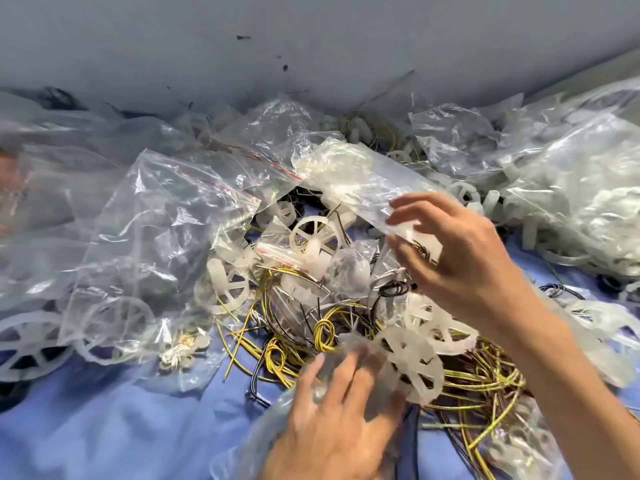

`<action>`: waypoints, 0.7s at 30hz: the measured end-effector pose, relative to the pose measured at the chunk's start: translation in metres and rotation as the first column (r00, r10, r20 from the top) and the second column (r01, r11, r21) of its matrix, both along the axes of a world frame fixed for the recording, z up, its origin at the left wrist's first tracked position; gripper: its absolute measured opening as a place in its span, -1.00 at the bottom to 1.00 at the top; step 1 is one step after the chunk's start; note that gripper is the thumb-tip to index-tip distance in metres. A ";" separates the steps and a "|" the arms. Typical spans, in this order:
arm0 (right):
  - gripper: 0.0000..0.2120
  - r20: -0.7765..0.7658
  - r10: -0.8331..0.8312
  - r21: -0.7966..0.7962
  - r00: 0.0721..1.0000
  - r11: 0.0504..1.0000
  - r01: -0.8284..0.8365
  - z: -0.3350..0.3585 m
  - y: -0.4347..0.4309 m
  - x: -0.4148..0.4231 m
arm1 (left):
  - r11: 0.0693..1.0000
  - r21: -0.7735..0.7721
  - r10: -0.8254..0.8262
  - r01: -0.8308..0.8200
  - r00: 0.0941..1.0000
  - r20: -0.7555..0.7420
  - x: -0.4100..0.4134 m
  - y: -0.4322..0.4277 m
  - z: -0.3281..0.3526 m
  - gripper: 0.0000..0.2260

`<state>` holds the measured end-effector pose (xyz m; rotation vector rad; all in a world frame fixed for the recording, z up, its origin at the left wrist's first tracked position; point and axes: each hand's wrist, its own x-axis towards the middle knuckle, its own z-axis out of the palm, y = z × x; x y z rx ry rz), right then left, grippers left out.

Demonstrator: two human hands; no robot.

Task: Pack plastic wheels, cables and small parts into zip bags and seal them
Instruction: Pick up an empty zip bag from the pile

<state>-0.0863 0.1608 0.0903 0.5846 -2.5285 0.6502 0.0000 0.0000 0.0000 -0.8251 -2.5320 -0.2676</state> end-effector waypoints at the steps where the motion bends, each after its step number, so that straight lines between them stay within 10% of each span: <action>1: -0.64 0.065 -0.068 0.027 0.996 0.997 0.066 -0.003 0.000 -0.017 | 1.000 -0.015 0.017 -0.017 1.000 0.014 -0.003 -0.004 -0.001 -0.83; 5: -0.31 0.416 -0.307 0.381 0.856 0.914 0.142 -0.013 -0.002 -0.061 | 0.994 -0.108 -0.010 0.013 0.999 0.036 -0.012 -0.028 -0.016 -0.70; 9: -0.57 0.510 -0.291 0.445 0.810 0.895 0.041 -0.030 0.005 -0.069 | 0.993 -0.097 -0.073 0.069 0.997 -0.035 -0.031 -0.056 -0.019 -0.71; 15: -0.95 0.402 -0.313 0.308 0.860 0.931 0.195 -0.028 0.019 -0.067 | 0.984 -0.143 -0.096 0.104 0.994 0.059 -0.048 -0.082 -0.014 -0.46; 21: -0.84 0.198 -0.334 0.089 0.921 0.942 0.323 -0.013 0.017 -0.049 | 0.985 -0.120 -0.130 0.127 0.991 -0.011 -0.072 -0.096 0.001 -0.50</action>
